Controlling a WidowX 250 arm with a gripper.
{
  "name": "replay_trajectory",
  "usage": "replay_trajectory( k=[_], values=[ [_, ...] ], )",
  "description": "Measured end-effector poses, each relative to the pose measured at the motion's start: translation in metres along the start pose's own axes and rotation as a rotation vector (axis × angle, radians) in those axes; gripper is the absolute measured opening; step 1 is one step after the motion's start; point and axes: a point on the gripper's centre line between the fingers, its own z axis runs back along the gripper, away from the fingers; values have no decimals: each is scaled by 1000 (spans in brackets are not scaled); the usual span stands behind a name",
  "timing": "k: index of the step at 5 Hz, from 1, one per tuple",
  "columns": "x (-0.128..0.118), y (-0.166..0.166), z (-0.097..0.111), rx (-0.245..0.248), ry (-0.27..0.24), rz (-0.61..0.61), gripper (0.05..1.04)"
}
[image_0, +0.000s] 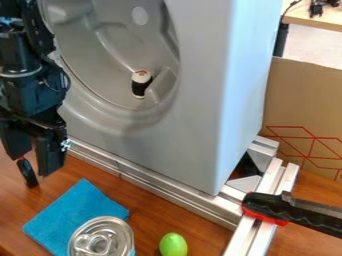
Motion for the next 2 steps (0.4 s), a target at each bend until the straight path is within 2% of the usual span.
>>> replay_trajectory(
  k=[1, 2],
  values=[
    [0, -1, -3, -3, 7, -4, 1001],
    [28, 11, 7, 64, -154, -45, 1001]
  ],
)
